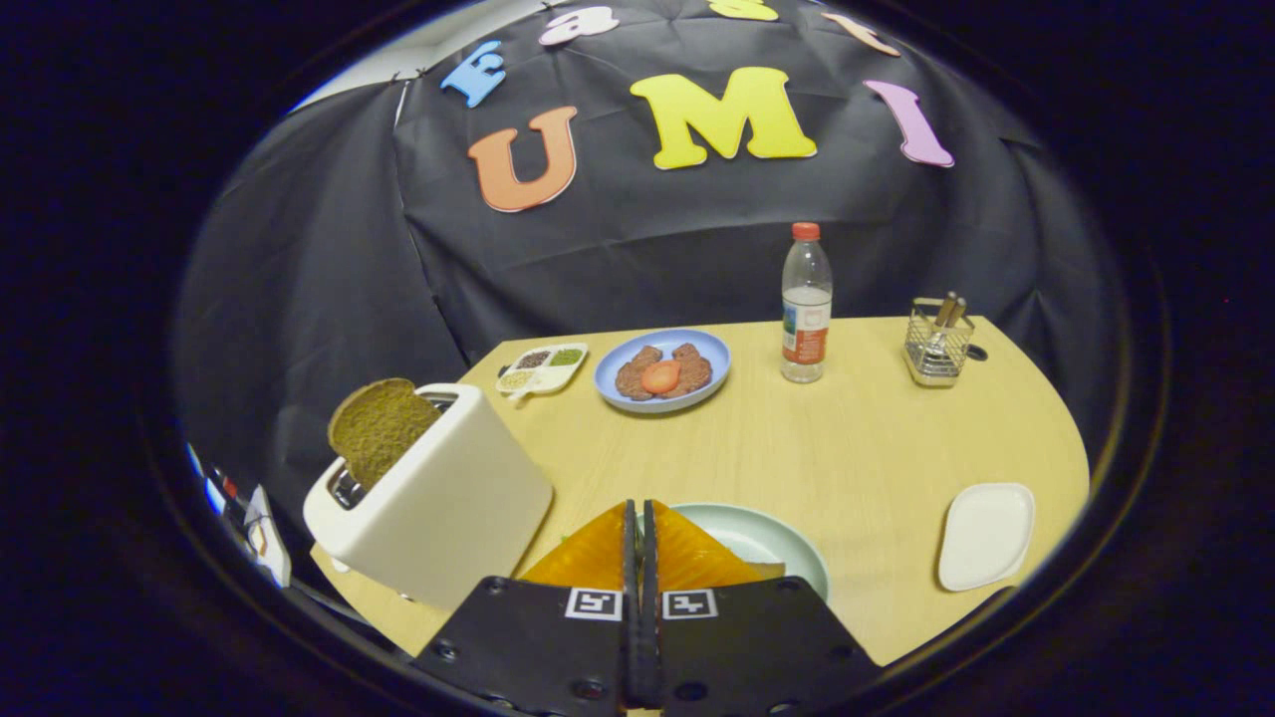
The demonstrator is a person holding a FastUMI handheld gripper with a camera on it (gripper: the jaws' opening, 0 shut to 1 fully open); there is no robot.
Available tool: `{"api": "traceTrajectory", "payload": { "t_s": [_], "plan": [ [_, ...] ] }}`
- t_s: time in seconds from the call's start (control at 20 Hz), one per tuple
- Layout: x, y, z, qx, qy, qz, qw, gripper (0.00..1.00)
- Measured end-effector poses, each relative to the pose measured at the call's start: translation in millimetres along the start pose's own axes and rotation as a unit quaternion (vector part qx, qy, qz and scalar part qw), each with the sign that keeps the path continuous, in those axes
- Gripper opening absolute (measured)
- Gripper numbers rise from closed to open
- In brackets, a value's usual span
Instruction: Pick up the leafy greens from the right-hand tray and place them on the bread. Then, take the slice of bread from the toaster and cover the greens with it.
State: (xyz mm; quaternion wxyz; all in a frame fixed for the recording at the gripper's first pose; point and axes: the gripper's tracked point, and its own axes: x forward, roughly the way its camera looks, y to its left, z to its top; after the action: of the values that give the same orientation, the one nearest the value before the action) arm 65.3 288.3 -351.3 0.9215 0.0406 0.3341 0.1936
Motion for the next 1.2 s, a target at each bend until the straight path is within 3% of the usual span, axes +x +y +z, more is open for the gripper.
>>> {"api": "traceTrajectory", "payload": {
  "t_s": [0.25,0.5,0.85,0.95,1.2],
  "plan": [
    [15,-31,-10,0.001,0.008,-0.019,1.0,0.0],
    [37,-46,-33,-0.008,0.036,-0.006,0.999,0.0],
    [49,-63,-33,-0.034,0.033,-0.011,0.999,0.02],
    [48,-67,-33,-0.032,0.032,-0.011,0.999,0.11],
    [21,-71,-11,-0.032,0.001,-0.013,0.999,0.78]
  ]
}}
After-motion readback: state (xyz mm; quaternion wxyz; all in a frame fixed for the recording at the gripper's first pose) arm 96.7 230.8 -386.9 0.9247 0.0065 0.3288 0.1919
